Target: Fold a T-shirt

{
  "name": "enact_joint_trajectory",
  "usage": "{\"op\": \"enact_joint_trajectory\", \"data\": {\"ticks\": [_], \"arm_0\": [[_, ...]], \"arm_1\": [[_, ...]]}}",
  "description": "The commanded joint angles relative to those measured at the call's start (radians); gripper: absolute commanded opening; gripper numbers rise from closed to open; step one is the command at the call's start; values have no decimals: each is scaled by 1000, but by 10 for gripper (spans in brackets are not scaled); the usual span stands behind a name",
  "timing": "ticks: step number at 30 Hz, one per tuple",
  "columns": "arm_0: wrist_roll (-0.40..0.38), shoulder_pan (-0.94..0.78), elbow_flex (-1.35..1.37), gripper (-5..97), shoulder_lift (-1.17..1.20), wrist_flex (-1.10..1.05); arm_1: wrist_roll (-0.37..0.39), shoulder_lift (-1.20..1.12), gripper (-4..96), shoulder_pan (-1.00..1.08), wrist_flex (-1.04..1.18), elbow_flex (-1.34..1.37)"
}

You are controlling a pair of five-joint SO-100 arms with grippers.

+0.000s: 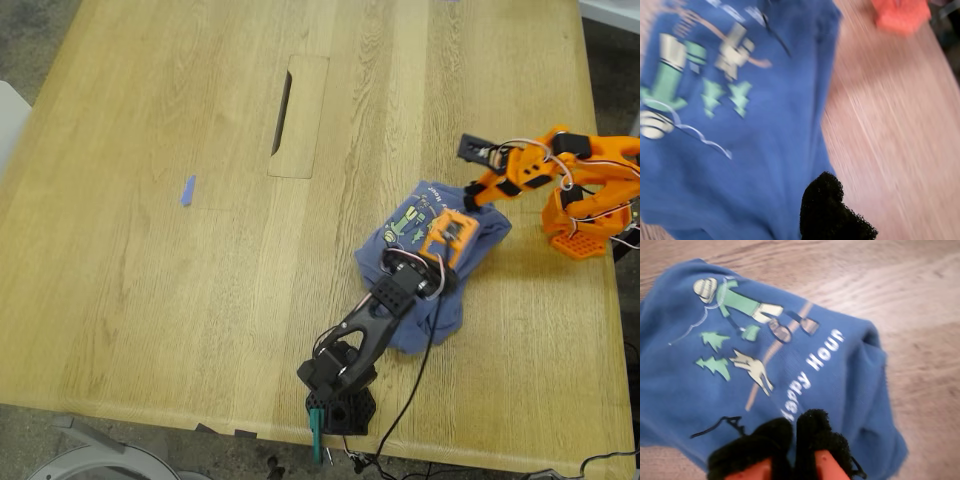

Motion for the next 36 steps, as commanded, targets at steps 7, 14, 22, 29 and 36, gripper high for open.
{"op": "enact_joint_trajectory", "data": {"ticks": [7,14,22,29,36], "arm_0": [[-66,-166,106,154,-9,-291],[-101,-193,190,10,-54,-419],[-112,-245,287,10,-100,-543],[-124,-311,319,8,-107,-566],[-126,-399,353,0,-138,-597]], "arm_1": [[-12,-276,1,-60,-267,-140],[-12,-428,1,-89,-359,-213],[15,-362,1,-100,-535,60],[26,-160,1,-94,-532,327],[35,104,1,-78,-374,485]]}}
